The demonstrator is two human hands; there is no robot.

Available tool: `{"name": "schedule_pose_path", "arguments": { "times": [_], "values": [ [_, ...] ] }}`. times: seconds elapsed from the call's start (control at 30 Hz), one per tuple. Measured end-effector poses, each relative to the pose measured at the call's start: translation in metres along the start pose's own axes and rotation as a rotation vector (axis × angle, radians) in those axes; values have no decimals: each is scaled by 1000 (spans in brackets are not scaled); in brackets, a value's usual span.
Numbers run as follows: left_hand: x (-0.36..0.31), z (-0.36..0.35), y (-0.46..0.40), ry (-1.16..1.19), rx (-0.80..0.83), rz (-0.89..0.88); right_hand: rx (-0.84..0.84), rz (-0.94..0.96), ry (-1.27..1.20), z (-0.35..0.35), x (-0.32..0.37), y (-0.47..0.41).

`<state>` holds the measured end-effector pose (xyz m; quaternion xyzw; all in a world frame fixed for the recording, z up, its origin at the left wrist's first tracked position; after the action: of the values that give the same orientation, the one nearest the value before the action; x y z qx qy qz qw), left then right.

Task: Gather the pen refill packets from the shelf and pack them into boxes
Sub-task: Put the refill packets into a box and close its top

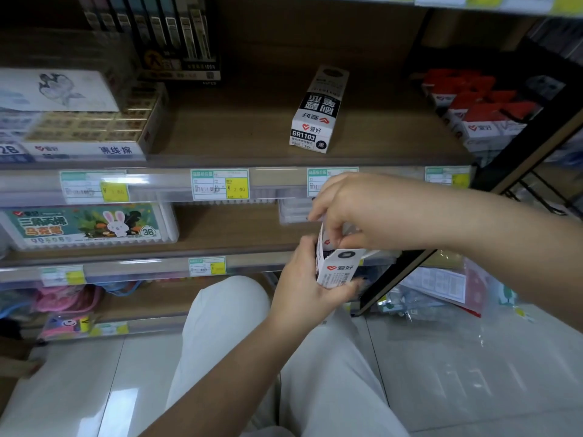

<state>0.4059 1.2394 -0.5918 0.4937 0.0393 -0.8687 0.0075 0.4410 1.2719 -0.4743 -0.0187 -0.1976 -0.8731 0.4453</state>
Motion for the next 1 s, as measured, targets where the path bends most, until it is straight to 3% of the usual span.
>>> {"name": "schedule_pose_path", "arguments": {
  "times": [0.37,0.63,1.0],
  "values": [
    [-1,-5,0,-11,-1,-35,62,-79,17,-8,-4,1],
    [-1,-2,8,13,-31,-70,-18,-36,180,-17,9,2],
    [1,2,9,57,-56,-44,-134,-62,94,20,12,24]
  ]
}}
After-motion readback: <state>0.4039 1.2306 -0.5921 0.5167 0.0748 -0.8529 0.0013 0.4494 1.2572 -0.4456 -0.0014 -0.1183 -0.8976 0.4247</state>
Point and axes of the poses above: each hand's wrist, its own y-axis away from the middle knuckle, its own z-axis out of the back of the hand, x = y × z, the point moved 8 cm from there along -y, towards the middle knuckle, and after that the axes turned 10 degrees about -y, right-handed, at the moved point
